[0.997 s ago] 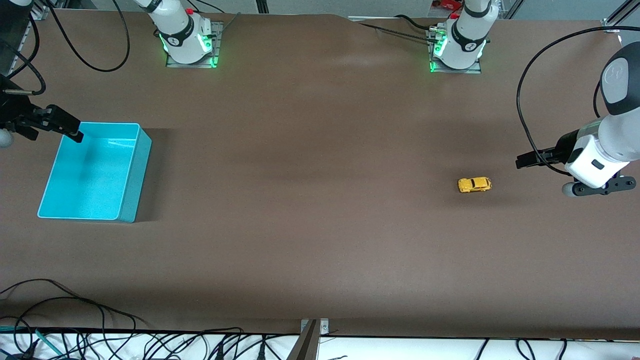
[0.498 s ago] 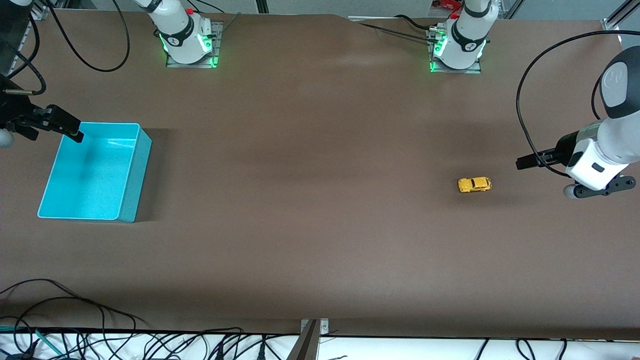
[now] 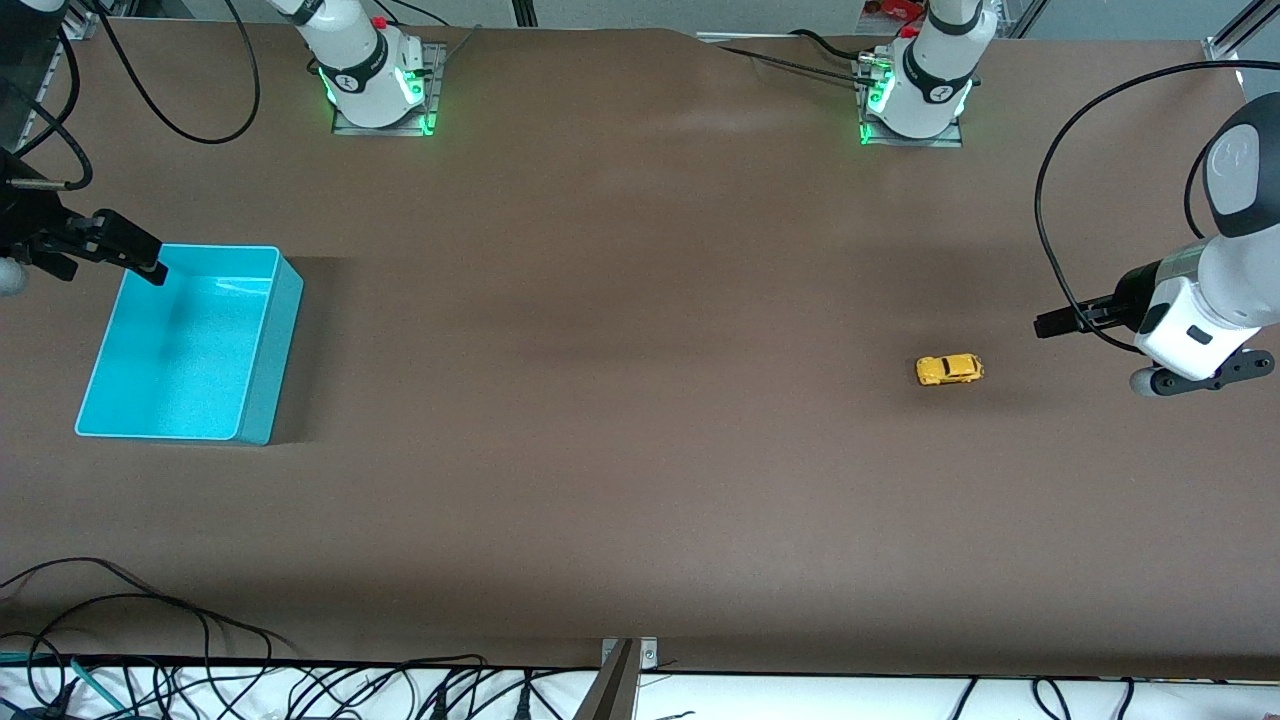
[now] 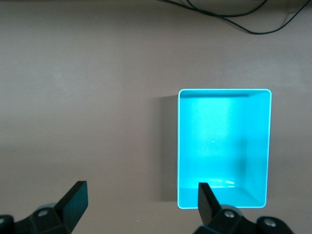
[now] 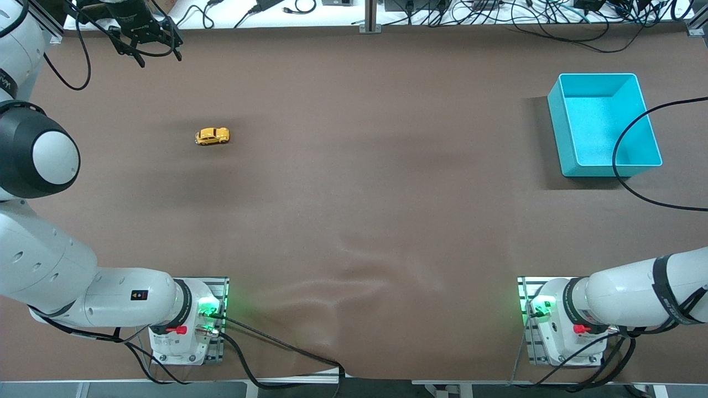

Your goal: Wind up and store yellow beetle car

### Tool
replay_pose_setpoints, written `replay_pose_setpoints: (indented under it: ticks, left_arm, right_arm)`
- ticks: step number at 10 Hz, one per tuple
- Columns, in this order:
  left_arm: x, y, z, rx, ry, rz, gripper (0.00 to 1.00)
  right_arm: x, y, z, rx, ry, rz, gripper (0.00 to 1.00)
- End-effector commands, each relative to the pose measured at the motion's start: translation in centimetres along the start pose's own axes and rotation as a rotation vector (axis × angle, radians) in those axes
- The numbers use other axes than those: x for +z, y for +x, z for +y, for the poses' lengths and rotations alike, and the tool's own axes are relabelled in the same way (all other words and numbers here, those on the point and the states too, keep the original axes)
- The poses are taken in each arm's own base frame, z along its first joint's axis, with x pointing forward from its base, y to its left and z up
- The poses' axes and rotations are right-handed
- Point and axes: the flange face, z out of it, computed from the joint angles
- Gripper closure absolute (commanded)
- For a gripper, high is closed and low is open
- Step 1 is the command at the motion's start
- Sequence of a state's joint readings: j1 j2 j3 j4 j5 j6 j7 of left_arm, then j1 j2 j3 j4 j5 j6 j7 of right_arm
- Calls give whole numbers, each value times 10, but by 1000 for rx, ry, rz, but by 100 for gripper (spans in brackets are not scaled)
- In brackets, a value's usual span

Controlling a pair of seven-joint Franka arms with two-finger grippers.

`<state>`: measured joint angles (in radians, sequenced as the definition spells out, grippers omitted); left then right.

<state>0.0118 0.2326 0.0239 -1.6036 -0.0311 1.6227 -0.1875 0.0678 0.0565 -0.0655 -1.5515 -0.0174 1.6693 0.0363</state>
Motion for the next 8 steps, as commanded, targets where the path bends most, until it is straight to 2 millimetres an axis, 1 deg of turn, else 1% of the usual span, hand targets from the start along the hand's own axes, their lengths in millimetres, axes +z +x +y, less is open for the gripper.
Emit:
replay_pose_setpoints:
  ticks: [1,8]
  left_arm:
    - [-1,-4,-1,-10,-27,-15,0]
    - [6,-6,-4,-16,-25,-31,0]
  right_arm:
    - [-5,1,0,-13,-10,2,0]
    - [-5,1,-1,-15,-10,1,0]
